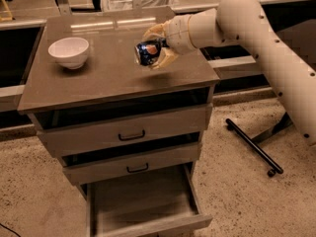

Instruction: Pick pepsi can from bottom drawer and place on counter

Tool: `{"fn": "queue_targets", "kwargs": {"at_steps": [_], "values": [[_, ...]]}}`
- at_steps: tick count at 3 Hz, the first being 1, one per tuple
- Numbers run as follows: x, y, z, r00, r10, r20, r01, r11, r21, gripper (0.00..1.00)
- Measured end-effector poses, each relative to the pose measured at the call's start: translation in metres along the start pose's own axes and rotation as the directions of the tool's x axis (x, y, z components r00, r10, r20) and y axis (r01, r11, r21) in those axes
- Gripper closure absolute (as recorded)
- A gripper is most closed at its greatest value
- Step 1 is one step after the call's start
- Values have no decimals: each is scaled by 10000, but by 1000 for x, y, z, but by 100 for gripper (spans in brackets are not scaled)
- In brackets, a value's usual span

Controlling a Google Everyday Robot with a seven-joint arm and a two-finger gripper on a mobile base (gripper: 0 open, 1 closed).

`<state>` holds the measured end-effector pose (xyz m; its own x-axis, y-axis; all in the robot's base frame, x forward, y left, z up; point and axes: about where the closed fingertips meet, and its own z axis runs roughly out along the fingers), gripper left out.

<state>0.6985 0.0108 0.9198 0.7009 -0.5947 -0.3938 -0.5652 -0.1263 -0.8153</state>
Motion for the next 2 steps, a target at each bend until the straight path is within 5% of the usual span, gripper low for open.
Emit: {"fn": "queue_targets", "kwargs": {"at_steps": [2], "values": [[18, 1, 38, 9899, 1369, 359, -1385, 9892, 488, 50]]}}
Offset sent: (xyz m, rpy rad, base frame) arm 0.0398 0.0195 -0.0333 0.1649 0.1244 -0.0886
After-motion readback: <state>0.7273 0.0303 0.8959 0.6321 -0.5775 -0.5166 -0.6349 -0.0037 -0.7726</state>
